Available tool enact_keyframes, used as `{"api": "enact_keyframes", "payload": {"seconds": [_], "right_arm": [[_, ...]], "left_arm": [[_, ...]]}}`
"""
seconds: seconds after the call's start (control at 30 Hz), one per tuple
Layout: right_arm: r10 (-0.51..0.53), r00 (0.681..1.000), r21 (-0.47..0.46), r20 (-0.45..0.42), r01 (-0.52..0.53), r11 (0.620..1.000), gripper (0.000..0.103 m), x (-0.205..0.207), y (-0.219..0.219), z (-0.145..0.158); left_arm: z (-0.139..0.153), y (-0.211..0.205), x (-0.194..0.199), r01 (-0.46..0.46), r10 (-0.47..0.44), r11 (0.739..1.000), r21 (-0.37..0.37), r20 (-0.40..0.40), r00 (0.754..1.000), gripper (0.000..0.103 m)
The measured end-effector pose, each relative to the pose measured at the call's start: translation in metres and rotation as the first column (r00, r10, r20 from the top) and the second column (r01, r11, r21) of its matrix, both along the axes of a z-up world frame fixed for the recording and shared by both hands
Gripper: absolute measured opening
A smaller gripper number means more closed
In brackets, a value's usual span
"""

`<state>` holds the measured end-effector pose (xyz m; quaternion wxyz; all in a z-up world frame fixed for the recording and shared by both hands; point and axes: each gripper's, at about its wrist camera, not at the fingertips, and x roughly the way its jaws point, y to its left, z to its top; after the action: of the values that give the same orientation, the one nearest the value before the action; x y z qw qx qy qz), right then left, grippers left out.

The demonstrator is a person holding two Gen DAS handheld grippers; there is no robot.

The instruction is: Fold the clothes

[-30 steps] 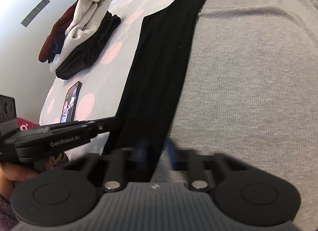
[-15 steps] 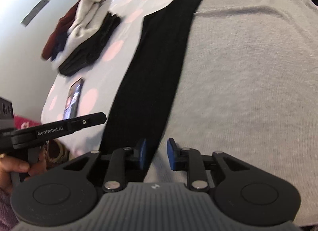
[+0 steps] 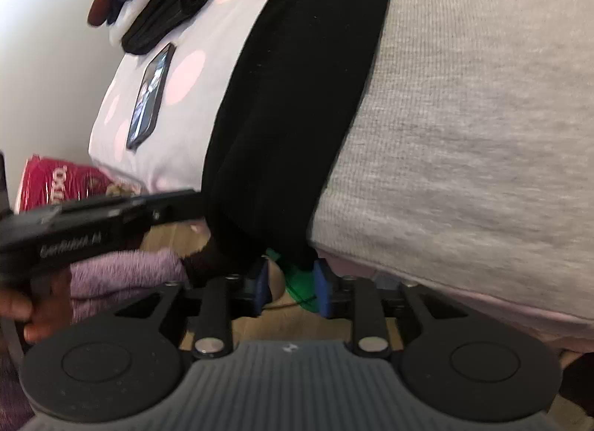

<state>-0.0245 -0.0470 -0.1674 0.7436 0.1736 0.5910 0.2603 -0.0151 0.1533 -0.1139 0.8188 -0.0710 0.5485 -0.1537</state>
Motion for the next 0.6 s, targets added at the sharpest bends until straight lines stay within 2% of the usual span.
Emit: {"api": "enact_keyframes", "payload": {"seconds": [0.07,0.1,0.17,0.2,0.3,0.4,0.53,0.6], "right_arm": [[-0.013,1.0,-0.003,0.011,0.013,1.0,0.038,0.002,0.004,-0.004],[-0.02,1.0,0.005,0.007,0.02,1.0,0.034,0.002,0.003,-0.007],[-0.026,1.0,0.025,0.003,0.026,0.999,0.005,0.002,0.002,-0.009],[-0.023,1.0,0.028,0.001,0.023,0.999,0.003,0.001,0.001,-0.009],[-0.02,1.0,0.019,-0.006,0.02,1.0,0.003,-0.003,-0.003,-0.002],[-0.03,0.998,0.004,-0.054,0.03,1.0,0.002,-0.008,-0.011,-0.001],[-0.033,0.993,-0.013,-0.115,0.032,0.999,0.003,-0.011,-0.011,-0.013],[-0.025,0.992,-0.05,-0.122,0.019,0.999,0.003,-0.012,-0.011,-0.014]], "left_arm": [[-0.003,0.001,0.001,-0.004,0.004,1.0,-0.004,-0.003,1.0,0.01],[-0.003,0.001,0.001,-0.003,0.003,1.0,-0.006,-0.001,1.0,0.01],[-0.004,0.0,0.0,0.001,-0.001,1.0,-0.01,0.008,1.0,0.01],[-0.005,-0.001,0.001,0.002,-0.002,1.0,-0.003,0.01,1.0,0.01],[-0.011,-0.002,0.003,-0.006,0.006,1.0,0.014,0.003,1.0,0.009],[-0.012,-0.005,0.004,0.001,-0.001,1.0,0.023,0.008,1.0,0.008],[-0.01,-0.004,0.004,-0.006,0.006,0.999,0.034,0.001,1.0,0.008],[-0.008,-0.002,0.002,-0.016,0.016,0.999,0.051,-0.001,1.0,0.008]]}}
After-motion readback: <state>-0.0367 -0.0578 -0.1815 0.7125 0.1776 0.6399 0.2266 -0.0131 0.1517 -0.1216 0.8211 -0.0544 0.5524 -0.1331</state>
